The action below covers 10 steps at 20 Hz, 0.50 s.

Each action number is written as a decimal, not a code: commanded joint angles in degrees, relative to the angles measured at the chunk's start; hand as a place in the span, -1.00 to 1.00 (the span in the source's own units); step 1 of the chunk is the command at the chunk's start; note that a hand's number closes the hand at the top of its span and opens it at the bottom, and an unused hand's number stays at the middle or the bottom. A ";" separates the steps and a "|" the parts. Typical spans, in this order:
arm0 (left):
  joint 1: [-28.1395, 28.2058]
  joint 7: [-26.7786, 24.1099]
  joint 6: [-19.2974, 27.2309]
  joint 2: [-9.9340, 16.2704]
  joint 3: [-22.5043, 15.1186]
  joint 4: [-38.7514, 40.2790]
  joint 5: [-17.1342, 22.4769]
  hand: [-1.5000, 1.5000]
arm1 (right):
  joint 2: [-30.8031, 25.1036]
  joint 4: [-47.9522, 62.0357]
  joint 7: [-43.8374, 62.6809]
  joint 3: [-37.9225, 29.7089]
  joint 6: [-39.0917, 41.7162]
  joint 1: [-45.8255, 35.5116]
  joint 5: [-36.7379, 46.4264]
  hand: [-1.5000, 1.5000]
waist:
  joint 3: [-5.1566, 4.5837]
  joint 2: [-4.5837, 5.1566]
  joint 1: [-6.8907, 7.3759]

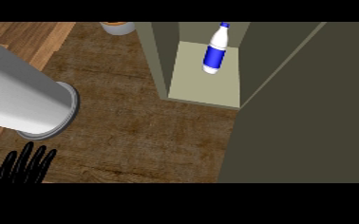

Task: Pick up the bottled water, place it into the cabinet and close the cabinet

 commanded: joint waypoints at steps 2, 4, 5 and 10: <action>0.05 -0.84 -2.24 0.95 1.32 0.89 0.63 -1.00 | 0.61 -2.61 10.58 4.72 4.31 -9.43 0.87 1.00 | -0.18 0.44 0.98; 0.10 -0.05 -3.50 2.89 2.71 0.76 2.14 -1.00 | 2.19 -0.48 11.46 5.15 3.97 -11.56 0.18 1.00 | -0.25 0.64 1.89; 0.02 -0.48 -3.74 3.10 2.74 0.68 1.41 -1.00 | 2.40 -1.10 12.93 4.25 3.78 -12.49 -1.22 1.00 | -0.34 0.81 2.38; 0.41 -0.76 -5.12 4.04 3.29 0.49 1.52 -1.00 | 7.76 2.61 16.68 5.36 2.48 -16.67 -4.11 1.00 | -0.33 0.99 2.99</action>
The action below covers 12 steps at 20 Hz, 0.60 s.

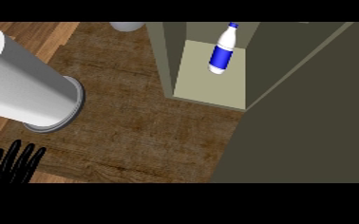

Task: Pick up the bottled water, place it into the cabinet and close the cabinet

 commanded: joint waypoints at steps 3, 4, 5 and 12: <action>-0.17 -0.37 -1.90 1.71 1.49 0.05 0.27 -1.00 | 6.31 2.65 8.58 3.18 -1.05 -5.00 -3.49 1.00 | 0.01 0.70 1.08; -0.69 -0.07 -2.10 1.55 1.83 0.23 1.11 -1.00 | 6.85 2.75 8.84 2.88 -1.10 -5.51 -3.47 1.00 | -0.03 0.84 0.62; -0.29 -0.35 -2.18 2.03 2.31 0.27 1.00 -1.00 | 8.12 3.48 8.97 1.79 -2.28 -5.16 -4.36 1.00 | 0.07 0.93 0.91; -1.36 0.69 -3.04 3.10 3.79 0.14 2.22 -1.00 | 13.23 7.48 10.41 0.63 -2.50 -6.30 -10.05 1.00 | 0.28 1.83 1.43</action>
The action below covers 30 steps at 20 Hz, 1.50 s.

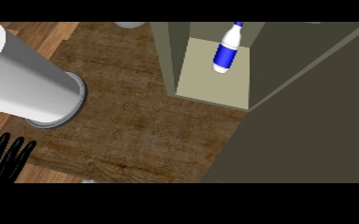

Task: Pick up the bottled water, place it into the cabinet and close the cabinet

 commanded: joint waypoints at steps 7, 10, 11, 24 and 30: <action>-0.55 -0.22 -2.63 1.04 1.74 -0.12 1.18 -1.00 | 13.06 12.47 8.36 -2.13 -2.76 -8.80 -15.14 1.00 | 0.54 0.69 1.09; 0.31 -0.08 -3.27 1.25 2.36 0.20 2.33 -1.00 | 15.67 16.39 10.27 -6.23 -4.17 -12.45 -18.14 1.00 | 0.54 0.02 0.16; 0.60 0.00 -3.49 1.57 2.76 1.16 2.47 -1.00 | 16.00 18.49 10.69 -8.41 -4.52 -14.36 -17.92 1.00 | 0.51 -0.08 0.04; 2.98 -0.23 -6.41 1.26 4.40 2.84 3.20 -1.00 | 26.06 56.36 13.48 -26.73 -13.60 -49.02 -14.92 1.00 | 0.92 -1.55 -3.28; 2.74 1.93 -5.45 1.36 5.49 1.71 4.11 -1.00 | 27.17 71.27 9.30 -30.59 -13.03 -58.55 -13.09 1.00 | 1.06 -1.30 -4.61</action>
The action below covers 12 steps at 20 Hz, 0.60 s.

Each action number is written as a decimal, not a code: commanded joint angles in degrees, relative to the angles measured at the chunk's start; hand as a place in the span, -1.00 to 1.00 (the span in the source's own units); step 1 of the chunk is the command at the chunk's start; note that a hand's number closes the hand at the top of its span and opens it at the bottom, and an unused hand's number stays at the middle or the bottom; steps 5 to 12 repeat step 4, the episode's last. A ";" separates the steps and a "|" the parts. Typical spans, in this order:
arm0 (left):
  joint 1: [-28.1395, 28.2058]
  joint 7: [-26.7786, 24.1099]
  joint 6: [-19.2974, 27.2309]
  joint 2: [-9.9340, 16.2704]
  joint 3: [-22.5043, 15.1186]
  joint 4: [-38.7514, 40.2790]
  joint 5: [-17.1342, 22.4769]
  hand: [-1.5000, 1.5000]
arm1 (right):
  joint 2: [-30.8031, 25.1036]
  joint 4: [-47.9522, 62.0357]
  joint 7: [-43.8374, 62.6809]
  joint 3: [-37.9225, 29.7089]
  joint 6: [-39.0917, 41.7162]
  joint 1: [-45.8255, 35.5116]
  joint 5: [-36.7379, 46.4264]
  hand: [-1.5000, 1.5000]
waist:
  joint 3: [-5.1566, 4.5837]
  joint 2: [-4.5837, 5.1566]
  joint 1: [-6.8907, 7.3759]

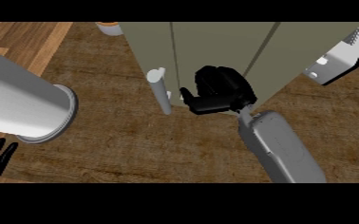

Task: Pick up the bottled water, place it into the cabinet and close the cabinet

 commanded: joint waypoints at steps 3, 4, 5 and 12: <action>-0.65 -0.40 -0.70 -1.29 0.24 -0.94 0.75 -1.00 | 1.74 6.57 -1.80 -4.73 -2.13 -11.52 0.53 1.00 | -0.59 -0.98 -0.62; -0.32 -0.59 -0.87 -0.95 0.79 -0.36 0.71 -1.00 | 1.48 7.90 -1.77 -4.54 -1.90 -10.93 0.21 1.00 | -0.56 -0.97 -0.23; -0.32 -0.59 -0.87 -0.95 0.79 -0.36 0.71 -1.00 | 1.48 7.90 -1.77 -4.54 -1.90 -10.93 0.21 1.00 | -0.56 -0.97 -0.23; -0.32 -0.59 -0.87 -0.95 0.79 -0.36 0.71 -1.00 | 1.48 7.90 -1.77 -4.54 -1.90 -10.93 0.21 1.00 | -0.56 -0.97 -0.23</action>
